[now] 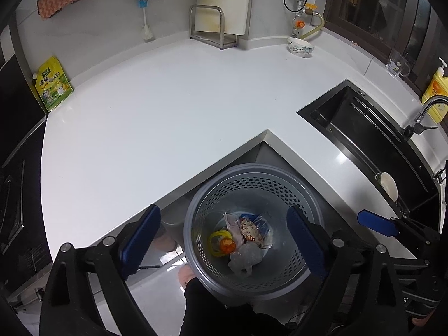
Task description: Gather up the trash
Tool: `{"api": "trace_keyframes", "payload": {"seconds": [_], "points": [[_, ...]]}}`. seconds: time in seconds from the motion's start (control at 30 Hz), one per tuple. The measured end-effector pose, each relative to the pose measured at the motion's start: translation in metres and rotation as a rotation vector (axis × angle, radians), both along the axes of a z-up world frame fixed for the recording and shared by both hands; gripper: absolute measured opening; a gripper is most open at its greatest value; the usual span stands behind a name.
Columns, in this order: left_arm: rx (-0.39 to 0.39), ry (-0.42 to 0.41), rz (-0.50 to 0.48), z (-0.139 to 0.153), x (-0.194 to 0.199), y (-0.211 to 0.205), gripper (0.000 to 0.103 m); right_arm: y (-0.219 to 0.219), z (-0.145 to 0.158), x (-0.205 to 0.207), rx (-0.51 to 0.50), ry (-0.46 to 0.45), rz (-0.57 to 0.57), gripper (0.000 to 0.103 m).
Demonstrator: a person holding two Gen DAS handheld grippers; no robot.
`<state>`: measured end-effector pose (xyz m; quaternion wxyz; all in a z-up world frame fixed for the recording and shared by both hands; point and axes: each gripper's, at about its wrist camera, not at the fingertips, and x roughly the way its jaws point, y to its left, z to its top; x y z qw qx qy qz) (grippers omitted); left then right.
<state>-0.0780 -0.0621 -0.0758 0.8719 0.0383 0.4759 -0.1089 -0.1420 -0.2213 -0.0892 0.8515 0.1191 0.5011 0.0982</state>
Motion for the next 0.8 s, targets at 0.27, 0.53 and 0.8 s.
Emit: {"api": "trace_keyframes", "payload": {"seconds": [0.27,0.53,0.8], "points": [[0.011,-0.004,0.005,0.0049,-0.0021,-0.0006,0.096,0.0005,0.0047,-0.003,-0.015,0.002,0.003,0.063],[0.029,-0.001,0.024,0.0064,-0.0015,0.0026,0.097,0.002,0.007,-0.0059,-0.022,-0.006,0.01,0.064],[0.038,-0.001,0.036,0.0074,-0.0011,0.0035,0.097,0.0021,0.0073,-0.0059,-0.025,-0.005,0.009,0.064]]}}
